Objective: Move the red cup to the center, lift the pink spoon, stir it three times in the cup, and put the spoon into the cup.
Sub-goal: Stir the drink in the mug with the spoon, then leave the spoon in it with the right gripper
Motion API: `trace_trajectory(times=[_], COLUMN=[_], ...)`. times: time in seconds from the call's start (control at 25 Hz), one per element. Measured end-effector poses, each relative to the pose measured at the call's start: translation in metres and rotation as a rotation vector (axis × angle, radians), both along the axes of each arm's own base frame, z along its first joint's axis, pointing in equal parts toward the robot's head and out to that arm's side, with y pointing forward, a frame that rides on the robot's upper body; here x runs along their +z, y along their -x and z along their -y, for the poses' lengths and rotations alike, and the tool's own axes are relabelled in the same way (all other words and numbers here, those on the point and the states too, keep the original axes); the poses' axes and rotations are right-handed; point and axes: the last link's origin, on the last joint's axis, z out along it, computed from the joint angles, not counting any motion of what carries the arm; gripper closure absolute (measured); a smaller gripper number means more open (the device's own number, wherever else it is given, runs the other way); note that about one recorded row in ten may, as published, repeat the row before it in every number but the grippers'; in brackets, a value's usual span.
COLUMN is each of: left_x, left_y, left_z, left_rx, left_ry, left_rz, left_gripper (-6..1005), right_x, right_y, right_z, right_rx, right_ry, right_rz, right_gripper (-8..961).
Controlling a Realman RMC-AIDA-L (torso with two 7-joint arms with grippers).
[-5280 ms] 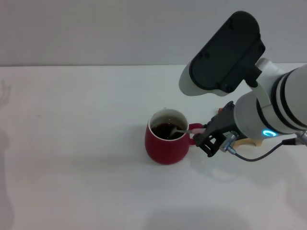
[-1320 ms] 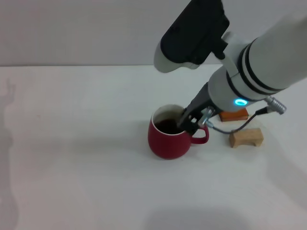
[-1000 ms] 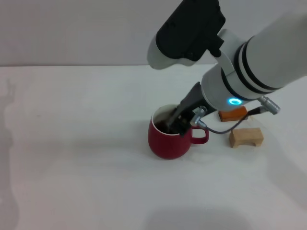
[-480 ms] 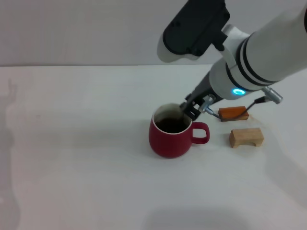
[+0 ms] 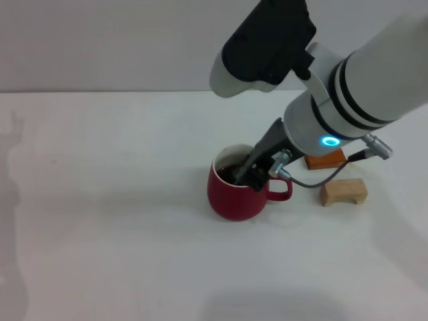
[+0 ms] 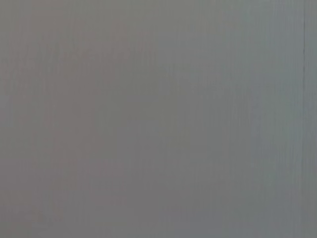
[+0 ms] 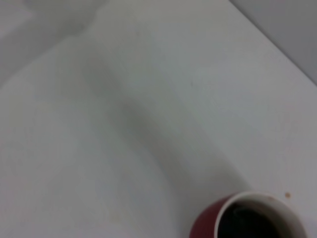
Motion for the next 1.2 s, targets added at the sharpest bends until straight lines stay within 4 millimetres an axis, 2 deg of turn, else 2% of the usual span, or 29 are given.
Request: trace_trajectory(times=[0.16,0.32,0.48,0.68,0.92,1.2], left_x=[-0.001,-0.001,-0.001,-0.001,-0.001,-0.001], left_y=[-0.001,0.0,0.0,0.0,-0.001,-0.001], left_z=[0.0,0.001,0.002,0.001,0.001,0.001], left_rx=[-0.002,-0.002,-0.002,-0.002,-0.004,-0.006], left_ry=[-0.001,-0.003,-0.003,-0.002,-0.004,-0.005], left_rz=[0.001,0.006,0.007,0.004,0.002,0.003], left_gripper=[155,155,155,155,155,155], right_x=[-0.003,-0.004,-0.003,0.0,0.0,-0.006], right_y=[0.003,-0.005,-0.01,-0.014,-0.001,0.002], right_z=[-0.006,-0.023,-0.029,-0.023,-0.006,-0.016], right_rx=[0.02,0.035,0.03,0.007,-0.002,0.008], right_ry=[-0.025,-0.101,-0.126,-0.108,-0.033,-0.051], right_rz=[-0.021,-0.008,0.019,0.065,0.002,-0.033], right_gripper=[805,805,806,806,807,808])
